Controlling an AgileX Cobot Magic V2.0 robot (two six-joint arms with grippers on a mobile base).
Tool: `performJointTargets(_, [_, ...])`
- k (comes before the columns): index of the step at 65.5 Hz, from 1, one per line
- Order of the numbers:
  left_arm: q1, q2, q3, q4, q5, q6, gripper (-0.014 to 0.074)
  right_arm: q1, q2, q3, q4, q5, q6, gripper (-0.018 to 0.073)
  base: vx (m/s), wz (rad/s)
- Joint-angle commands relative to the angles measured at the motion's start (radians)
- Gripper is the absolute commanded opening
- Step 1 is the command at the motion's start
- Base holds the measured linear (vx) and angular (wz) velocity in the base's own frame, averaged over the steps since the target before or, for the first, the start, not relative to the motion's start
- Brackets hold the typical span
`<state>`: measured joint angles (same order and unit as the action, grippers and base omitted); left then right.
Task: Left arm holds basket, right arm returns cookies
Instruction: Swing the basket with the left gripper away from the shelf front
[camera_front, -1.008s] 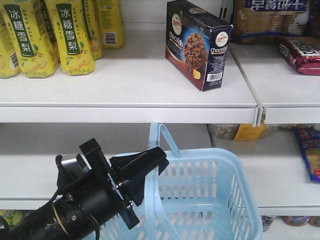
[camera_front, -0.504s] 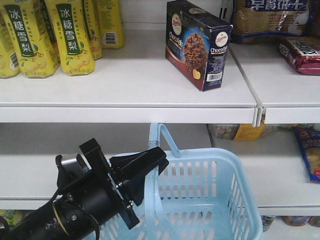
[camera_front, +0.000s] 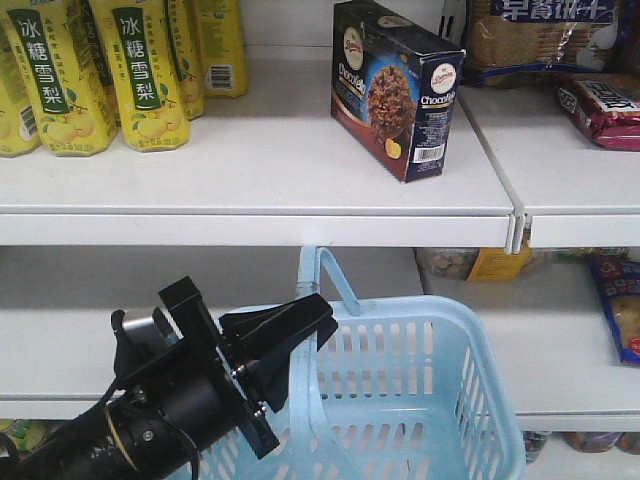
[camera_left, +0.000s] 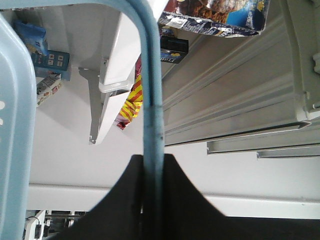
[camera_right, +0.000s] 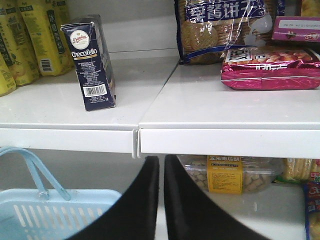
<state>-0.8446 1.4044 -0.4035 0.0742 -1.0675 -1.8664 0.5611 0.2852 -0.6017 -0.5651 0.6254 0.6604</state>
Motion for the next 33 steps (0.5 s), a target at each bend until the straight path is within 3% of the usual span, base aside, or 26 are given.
performJointTargets(1, [0.008,-0.032,-0.033,-0.041,-0.304,0.014,-0.0003,-0.003,0.012,-0.025,-0.028,-0.058,-0.005,-0.0011,0.0,0.0])
performJointTargets(33, [0.008,-0.032,-0.033,-0.046,-0.303,0.014,-0.0003,-0.003,0.012,-0.025,-0.028,-0.058,-0.005,-0.0011,0.0,0.0])
